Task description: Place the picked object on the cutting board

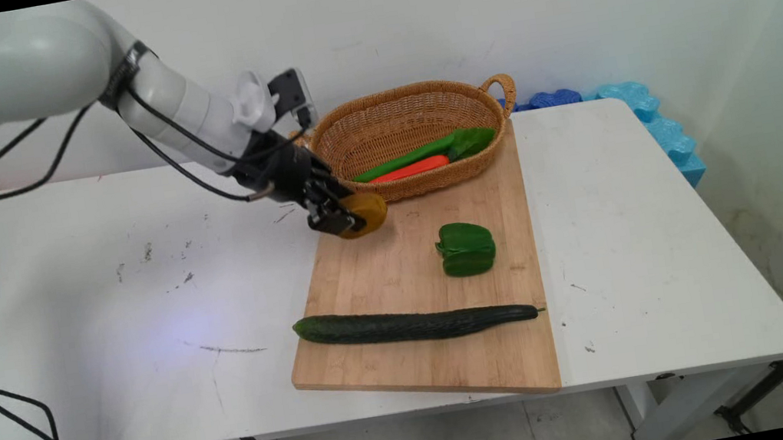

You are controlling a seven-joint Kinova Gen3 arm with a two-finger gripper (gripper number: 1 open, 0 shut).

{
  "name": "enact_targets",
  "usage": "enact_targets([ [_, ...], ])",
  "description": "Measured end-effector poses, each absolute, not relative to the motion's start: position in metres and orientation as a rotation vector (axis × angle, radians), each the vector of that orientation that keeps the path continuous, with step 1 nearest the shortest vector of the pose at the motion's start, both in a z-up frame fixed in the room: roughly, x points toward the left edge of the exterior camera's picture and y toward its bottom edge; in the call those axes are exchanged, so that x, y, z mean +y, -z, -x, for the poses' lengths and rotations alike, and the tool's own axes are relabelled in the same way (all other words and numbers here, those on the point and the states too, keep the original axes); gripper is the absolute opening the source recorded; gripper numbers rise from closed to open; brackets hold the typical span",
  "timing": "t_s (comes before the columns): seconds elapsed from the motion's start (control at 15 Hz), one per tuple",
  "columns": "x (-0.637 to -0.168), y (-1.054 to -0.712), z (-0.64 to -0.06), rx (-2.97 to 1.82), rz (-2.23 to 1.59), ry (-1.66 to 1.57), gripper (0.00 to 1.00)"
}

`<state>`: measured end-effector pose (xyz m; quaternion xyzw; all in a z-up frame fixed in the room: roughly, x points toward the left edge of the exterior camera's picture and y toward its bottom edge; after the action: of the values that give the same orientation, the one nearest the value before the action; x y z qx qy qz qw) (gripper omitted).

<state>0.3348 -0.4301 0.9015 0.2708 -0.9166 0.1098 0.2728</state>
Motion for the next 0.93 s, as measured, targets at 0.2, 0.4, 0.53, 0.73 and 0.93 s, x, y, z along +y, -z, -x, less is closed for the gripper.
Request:
enact_targets([
  [0.2, -0.430, -0.885, -0.328, -2.469, -0.743, -0.291, 0.00],
  [0.4, -0.431, -0.872, -0.324, -2.470, -0.756, -0.291, 0.00],
  [0.53, -0.432, -0.863, -0.321, -2.473, -0.766, -0.290, 0.00],
  [0.73, -0.433, -0.852, -0.317, -2.481, -0.771, -0.287, 0.00],
  [0.93, -0.432, -0.843, -0.313, -2.489, -0.773, -0.284, 0.00],
])
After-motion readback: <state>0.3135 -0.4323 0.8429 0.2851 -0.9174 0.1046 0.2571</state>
